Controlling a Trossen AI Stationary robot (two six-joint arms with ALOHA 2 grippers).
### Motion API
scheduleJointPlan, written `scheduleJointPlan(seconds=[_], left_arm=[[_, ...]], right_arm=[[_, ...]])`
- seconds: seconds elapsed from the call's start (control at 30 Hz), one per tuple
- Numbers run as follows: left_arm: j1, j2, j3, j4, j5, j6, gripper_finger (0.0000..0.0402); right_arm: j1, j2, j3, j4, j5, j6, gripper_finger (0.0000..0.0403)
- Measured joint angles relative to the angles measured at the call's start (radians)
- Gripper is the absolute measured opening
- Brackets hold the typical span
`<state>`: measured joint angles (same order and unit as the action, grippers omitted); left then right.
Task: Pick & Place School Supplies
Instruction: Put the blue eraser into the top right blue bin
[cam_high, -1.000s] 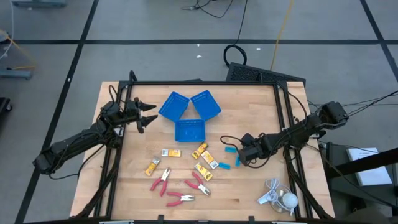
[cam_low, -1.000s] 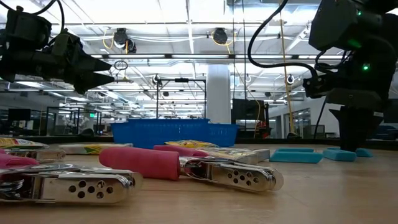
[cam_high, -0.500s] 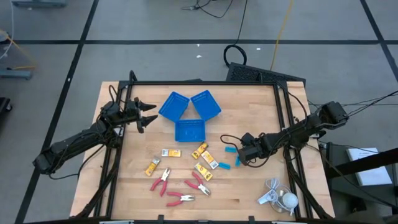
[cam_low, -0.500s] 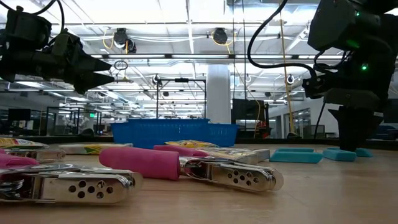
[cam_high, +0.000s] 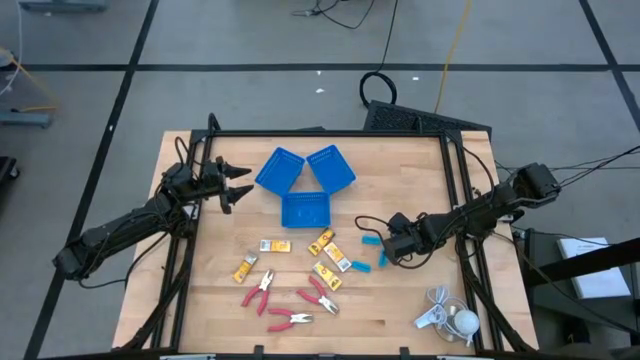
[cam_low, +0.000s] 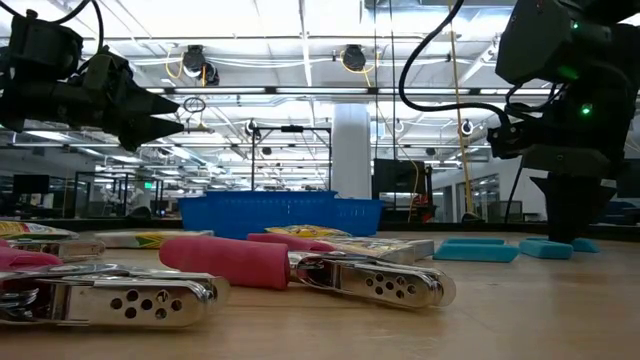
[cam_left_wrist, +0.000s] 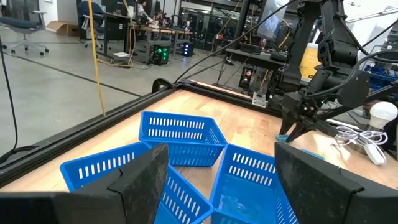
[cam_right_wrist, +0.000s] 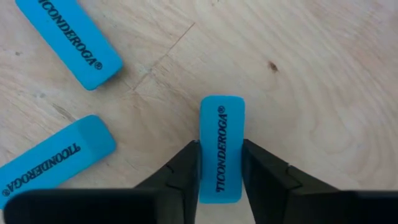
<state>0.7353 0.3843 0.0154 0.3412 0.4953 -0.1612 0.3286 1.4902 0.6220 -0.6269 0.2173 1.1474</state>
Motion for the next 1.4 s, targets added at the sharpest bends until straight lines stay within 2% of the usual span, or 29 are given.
scheduleJointPlan(seconds=[0.73,1.0,1.4], left_arm=[[0.0,0.0,0.0,0.0,0.0,0.0,0.0294],[0.0,0.0,0.0,0.0,0.0,0.0,0.0294],[0.0,0.0,0.0,0.0,0.0,0.0,0.0294]], right_arm=[[-0.002,0.0,0.026,0.011,0.022,-0.029,0.0091],[0.0,0.0,0.072,0.03,0.078,-0.082,0.0091],[-0.007,0.003,0.075,0.16,0.149,-0.175,0.0091]])
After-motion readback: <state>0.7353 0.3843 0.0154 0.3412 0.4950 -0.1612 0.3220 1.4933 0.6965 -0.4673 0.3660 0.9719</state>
